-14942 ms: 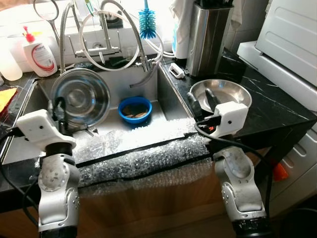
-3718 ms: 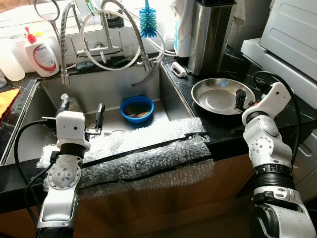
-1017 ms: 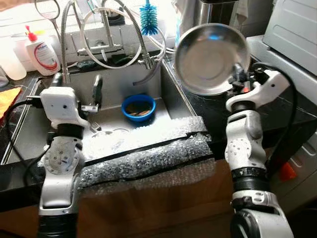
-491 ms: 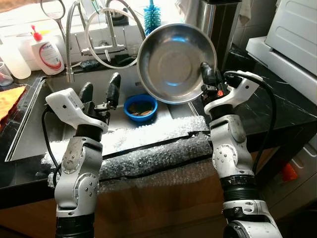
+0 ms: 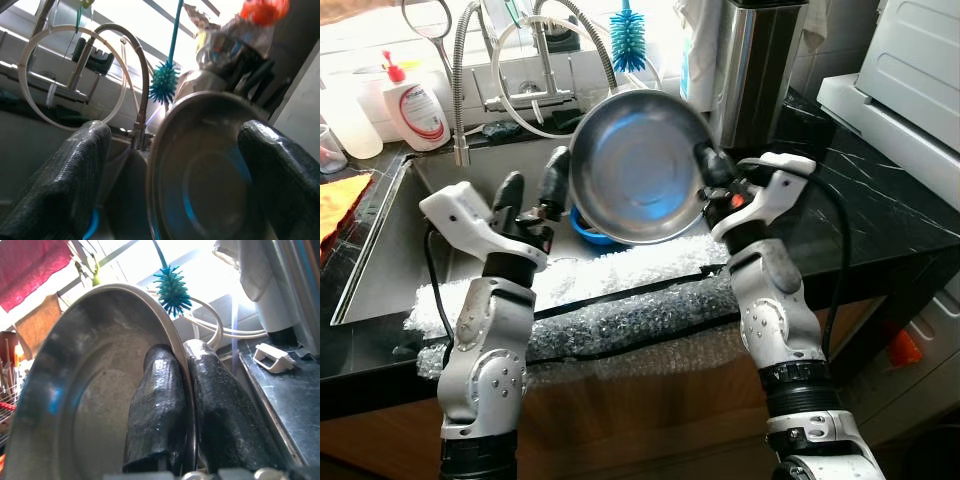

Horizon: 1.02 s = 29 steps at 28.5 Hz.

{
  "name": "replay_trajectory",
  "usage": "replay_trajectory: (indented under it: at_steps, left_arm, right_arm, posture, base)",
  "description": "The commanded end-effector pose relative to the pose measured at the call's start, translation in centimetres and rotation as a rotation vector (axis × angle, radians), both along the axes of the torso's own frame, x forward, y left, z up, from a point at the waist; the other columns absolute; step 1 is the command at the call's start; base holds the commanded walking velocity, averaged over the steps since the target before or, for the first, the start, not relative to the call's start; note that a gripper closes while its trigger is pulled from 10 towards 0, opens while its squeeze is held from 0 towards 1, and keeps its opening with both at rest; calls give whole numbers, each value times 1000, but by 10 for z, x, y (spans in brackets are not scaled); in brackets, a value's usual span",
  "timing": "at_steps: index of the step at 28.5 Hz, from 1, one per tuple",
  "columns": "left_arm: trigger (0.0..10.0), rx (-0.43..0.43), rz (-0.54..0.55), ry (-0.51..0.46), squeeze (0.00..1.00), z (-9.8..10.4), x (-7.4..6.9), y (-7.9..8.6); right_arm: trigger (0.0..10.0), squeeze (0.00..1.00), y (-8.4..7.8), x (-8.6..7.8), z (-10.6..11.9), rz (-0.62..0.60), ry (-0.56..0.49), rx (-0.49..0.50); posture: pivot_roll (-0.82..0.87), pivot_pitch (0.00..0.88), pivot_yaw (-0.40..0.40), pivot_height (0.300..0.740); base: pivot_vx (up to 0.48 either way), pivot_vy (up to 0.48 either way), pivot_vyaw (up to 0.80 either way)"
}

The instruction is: Kitchen organization

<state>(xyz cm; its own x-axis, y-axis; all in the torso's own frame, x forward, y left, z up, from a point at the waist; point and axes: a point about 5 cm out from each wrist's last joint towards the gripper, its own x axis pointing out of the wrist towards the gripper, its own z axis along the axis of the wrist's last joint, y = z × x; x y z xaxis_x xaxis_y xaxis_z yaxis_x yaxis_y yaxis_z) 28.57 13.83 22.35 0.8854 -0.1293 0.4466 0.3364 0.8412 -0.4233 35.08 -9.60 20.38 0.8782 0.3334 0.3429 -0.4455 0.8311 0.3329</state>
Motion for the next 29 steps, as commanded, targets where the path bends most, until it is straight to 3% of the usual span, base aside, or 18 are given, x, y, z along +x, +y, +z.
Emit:
replay_trajectory:
  at_steps: [1,7,10,11,16,29]
  left_arm:
    - [10000,79,26,-22,0,3,-3,-1]
    - [10000,115,48,-34,0,4,-3,-4]
    - [10000,147,110,-46,0,5,-2,2]
    - [10000,244,185,-48,0,3,1,7]
    - [10000,250,268,-69,0,5,1,12]
    - [10000,233,160,-33,0,-7,3,-2]
  right_arm:
    - [10000,0,5,-3,7,23,-30,-8]
    - [10000,0,6,-4,8,22,-38,-6]
    - [10000,0,3,-3,9,9,-36,0]
    - [10000,0,4,-2,9,12,-36,2]
    - [10000,0,8,-6,12,58,-57,29]
    - [10000,0,12,-10,16,108,-78,57]
  posture:
    - [-44,0,68,740]
    - [-40,0,69,740]
    - [-40,0,70,740]
    - [-39,0,71,740]
    - [-38,0,73,740]
    - [-47,0,78,740]
  base:
    - [0,0,0]
    - [0,0,0]
    - [0,0,0]
    - [0,0,0]
    - [0,0,0]
    - [0,0,0]
